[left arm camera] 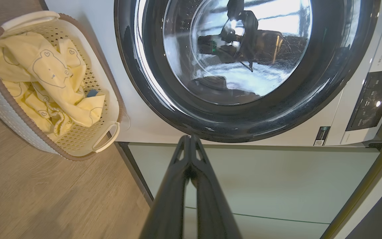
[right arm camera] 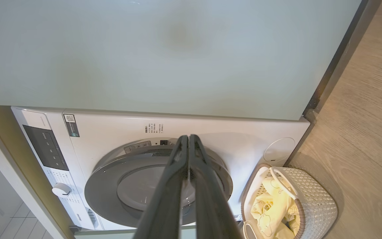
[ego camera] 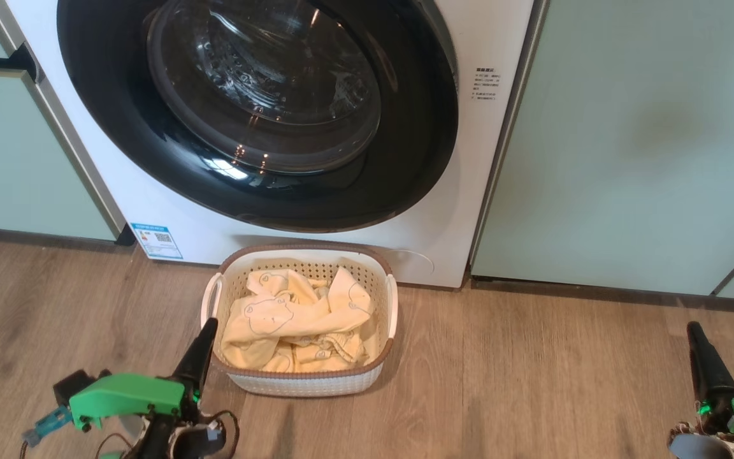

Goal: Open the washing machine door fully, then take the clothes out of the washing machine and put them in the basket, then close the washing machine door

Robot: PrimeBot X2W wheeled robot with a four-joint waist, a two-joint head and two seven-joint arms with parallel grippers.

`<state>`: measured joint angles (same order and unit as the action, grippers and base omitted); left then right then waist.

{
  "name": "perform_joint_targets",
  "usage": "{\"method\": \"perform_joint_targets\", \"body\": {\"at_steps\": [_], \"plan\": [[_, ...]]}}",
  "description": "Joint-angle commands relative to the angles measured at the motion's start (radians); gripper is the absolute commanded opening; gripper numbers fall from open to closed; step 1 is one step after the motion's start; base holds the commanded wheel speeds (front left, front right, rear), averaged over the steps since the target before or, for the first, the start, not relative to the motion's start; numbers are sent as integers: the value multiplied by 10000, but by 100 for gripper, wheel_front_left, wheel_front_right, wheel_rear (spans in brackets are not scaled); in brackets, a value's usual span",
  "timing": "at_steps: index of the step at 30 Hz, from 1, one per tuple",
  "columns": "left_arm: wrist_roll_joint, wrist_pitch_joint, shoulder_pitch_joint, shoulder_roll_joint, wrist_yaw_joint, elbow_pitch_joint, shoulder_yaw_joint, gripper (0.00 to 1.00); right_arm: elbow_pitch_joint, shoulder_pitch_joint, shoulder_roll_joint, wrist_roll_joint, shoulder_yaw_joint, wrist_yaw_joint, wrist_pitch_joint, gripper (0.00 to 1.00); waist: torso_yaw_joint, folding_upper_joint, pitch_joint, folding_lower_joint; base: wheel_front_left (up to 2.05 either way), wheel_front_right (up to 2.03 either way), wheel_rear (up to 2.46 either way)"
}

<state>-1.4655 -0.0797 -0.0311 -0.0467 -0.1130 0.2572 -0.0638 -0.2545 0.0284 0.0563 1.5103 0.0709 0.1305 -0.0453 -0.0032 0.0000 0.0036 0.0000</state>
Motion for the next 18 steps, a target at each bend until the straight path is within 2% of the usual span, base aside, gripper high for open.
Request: {"method": "perform_joint_targets", "body": {"at_steps": [1, 11, 18], "plan": [[-332, -77, -595, -50, -122, -240, -392, 0, 233, 560, 211, 310, -84, 2, -96, 0, 5, 0, -1, 0, 0, 0, 0], [-1388, -329, -764, -36, -174, -122, -500, 0, 124, 755, 206, 1255, 55, 2, -371, 0, 31, 0, -4, 0, 0, 0, 0], [-1429, -338, -770, -35, -176, -118, -504, 0, 118, 765, 186, 1266, 89, 2, -405, 0, 32, 0, -5, 0, 0, 0, 0]]}}
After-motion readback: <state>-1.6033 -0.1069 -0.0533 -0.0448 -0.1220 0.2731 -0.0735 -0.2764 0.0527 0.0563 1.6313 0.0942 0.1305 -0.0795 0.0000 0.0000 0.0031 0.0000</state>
